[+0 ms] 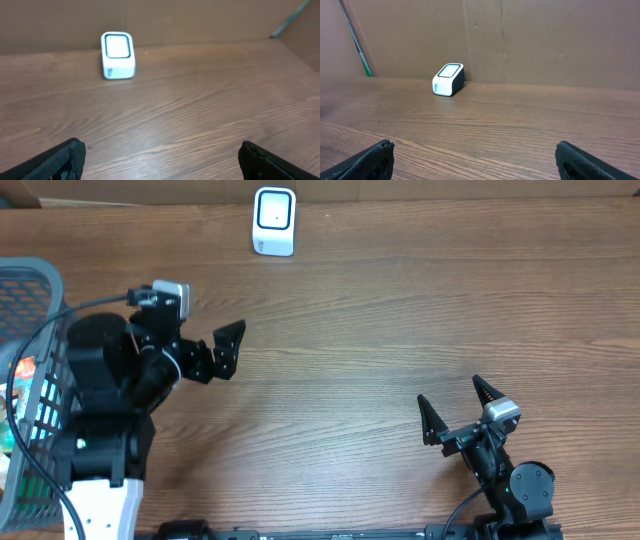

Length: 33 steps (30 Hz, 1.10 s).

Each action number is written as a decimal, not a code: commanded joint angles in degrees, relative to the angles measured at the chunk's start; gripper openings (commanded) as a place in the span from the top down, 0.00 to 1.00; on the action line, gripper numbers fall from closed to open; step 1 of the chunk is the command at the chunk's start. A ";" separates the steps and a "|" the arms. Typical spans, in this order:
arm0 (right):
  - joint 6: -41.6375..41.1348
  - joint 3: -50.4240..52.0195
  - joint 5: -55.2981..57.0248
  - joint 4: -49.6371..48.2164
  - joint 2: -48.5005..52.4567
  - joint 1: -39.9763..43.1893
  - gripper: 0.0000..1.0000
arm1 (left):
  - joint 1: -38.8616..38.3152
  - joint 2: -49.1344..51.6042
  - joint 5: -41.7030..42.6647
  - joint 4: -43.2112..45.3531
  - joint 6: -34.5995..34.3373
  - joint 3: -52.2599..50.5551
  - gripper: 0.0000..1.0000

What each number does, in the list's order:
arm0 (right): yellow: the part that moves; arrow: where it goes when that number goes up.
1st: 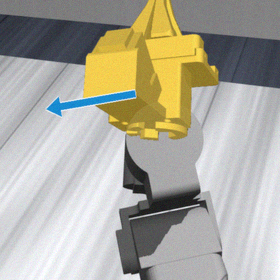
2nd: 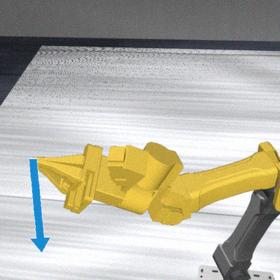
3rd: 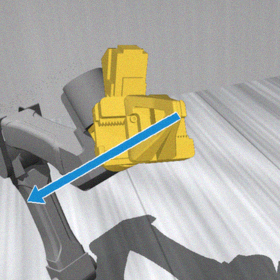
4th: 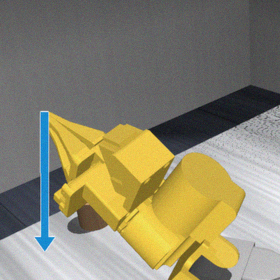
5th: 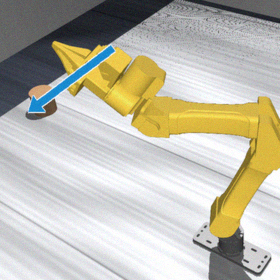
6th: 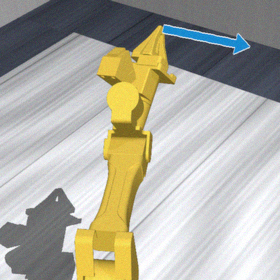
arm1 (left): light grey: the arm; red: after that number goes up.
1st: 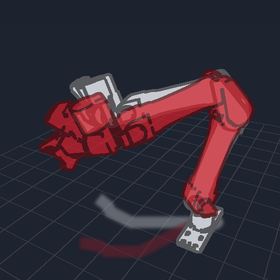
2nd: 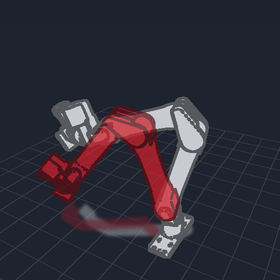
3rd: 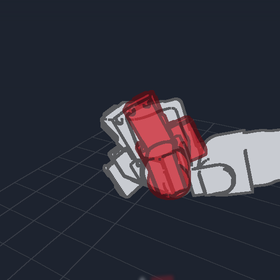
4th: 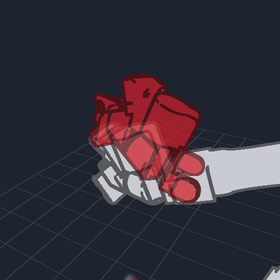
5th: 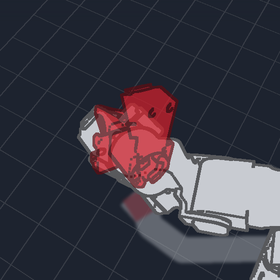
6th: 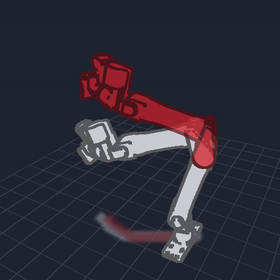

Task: Scan the item barcode
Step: 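Move the left gripper over to the grey basket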

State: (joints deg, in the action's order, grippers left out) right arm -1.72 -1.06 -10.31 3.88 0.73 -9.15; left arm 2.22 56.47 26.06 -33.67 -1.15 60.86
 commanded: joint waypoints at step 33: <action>0.00 0.59 -0.48 -0.31 -0.57 -0.11 0.00 | -0.92 12.44 10.23 -6.16 -11.17 13.92 0.03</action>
State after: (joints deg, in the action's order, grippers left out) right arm -1.72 -1.06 -10.35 3.90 0.73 -9.15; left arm 1.15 68.53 45.19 -39.44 -8.54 72.71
